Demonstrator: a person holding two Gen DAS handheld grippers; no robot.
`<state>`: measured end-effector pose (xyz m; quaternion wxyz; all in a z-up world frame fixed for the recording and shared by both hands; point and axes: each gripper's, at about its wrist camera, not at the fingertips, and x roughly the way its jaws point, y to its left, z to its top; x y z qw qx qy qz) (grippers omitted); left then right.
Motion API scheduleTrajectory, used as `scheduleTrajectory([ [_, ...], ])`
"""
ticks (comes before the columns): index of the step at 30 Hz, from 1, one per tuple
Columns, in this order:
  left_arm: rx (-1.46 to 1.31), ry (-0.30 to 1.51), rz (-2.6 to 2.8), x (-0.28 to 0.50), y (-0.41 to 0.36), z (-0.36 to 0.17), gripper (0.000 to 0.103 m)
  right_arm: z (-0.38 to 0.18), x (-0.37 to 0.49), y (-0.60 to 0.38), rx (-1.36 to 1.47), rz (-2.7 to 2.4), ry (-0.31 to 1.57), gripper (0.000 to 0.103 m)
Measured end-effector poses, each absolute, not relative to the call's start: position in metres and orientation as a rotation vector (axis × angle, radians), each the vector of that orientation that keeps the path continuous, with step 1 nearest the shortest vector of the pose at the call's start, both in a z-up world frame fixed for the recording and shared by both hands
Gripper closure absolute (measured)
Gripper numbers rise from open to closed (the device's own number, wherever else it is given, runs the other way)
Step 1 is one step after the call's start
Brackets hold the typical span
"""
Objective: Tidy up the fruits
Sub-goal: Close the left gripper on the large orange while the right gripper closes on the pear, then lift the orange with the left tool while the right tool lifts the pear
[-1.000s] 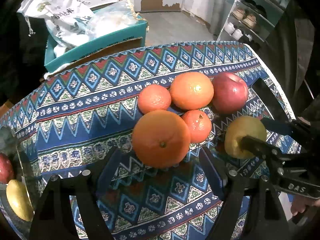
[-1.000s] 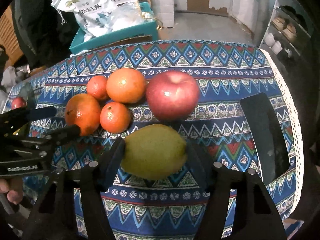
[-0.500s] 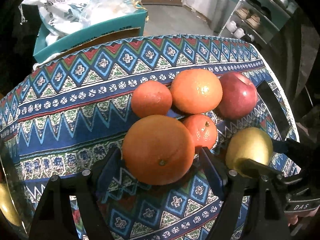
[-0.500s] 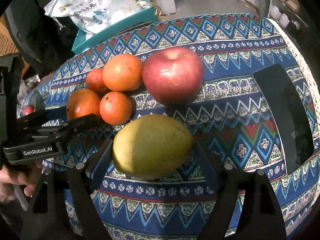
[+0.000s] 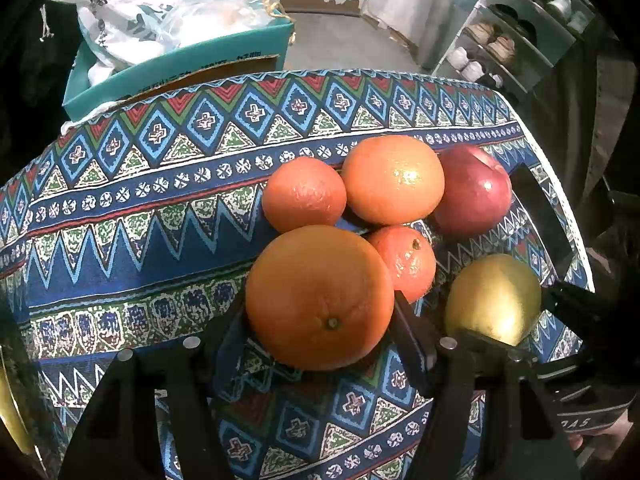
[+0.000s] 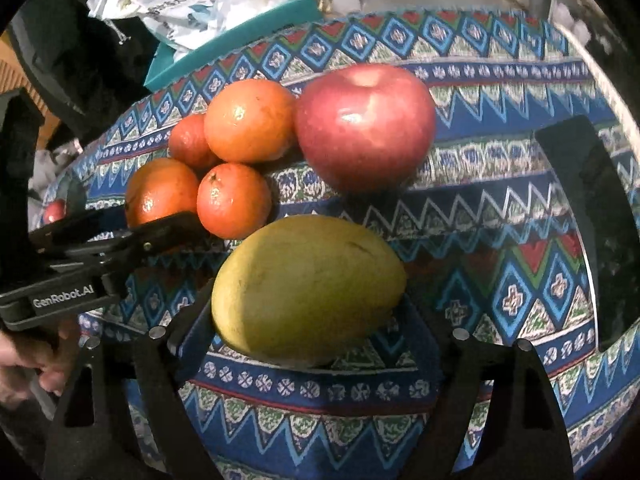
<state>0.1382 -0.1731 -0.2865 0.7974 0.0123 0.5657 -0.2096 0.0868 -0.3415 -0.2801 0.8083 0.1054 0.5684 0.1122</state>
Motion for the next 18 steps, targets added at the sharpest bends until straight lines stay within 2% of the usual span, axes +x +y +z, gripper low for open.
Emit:
scheduleTrajectory([
  [18, 0.006, 1.158, -0.428, 0.110, -0.148, -0.260, 0.035, -0.259, 0.074, -0.329, 0.063, 0.136, 1.116, 0.020],
])
